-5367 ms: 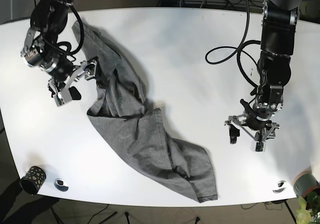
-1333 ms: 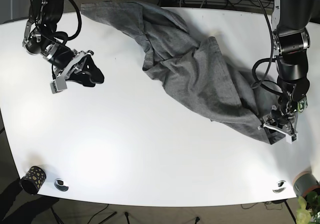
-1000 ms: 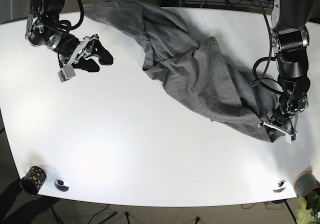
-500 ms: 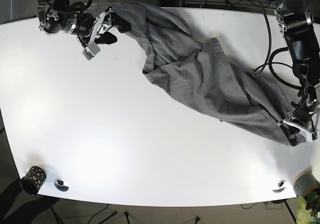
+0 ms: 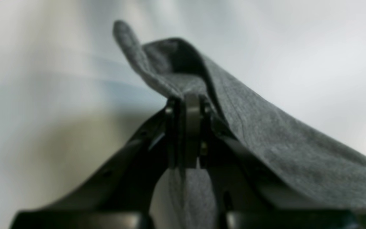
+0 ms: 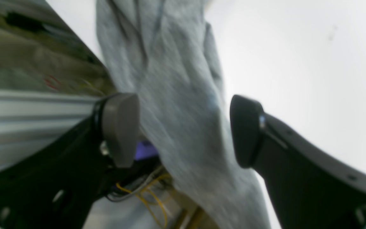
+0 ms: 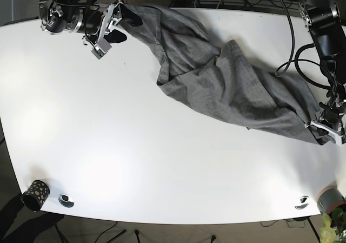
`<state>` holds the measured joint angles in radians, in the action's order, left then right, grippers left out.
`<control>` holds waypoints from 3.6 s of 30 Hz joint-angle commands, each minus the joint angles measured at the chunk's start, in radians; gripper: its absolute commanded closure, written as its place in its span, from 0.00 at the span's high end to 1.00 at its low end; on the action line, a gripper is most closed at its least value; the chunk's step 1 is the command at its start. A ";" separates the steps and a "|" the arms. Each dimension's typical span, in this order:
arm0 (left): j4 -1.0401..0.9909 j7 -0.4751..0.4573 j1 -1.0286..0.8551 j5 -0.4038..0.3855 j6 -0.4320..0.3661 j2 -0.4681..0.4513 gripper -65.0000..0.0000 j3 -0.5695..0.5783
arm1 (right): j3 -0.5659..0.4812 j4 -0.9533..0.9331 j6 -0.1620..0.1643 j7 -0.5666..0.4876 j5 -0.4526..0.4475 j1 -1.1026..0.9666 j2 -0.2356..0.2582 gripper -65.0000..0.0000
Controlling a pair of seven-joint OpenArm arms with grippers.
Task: Fold the T-shirt properly
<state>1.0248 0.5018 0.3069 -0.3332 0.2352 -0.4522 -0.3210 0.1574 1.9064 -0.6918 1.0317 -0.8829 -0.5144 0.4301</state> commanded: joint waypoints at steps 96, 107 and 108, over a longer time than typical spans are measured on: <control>0.019 -0.024 -0.007 -0.007 0.002 -0.041 0.03 -0.063 | -0.439 0.000 -0.006 -0.110 0.631 0.314 -0.169 0.55; 0.019 -0.024 -0.025 -0.007 0.002 -0.041 0.03 -0.063 | -0.442 -0.133 -0.006 -0.233 0.641 0.314 -0.169 0.55; 0.019 -0.024 -0.025 -0.007 0.002 -0.041 0.03 -0.063 | -0.442 -0.141 -0.006 -0.241 0.643 0.314 -0.169 0.55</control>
<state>1.0248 0.5018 0.2630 -0.3344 0.2367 -0.4686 -0.3798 -0.2878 1.7695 -0.6968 0.8173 -0.2317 -0.2081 0.2581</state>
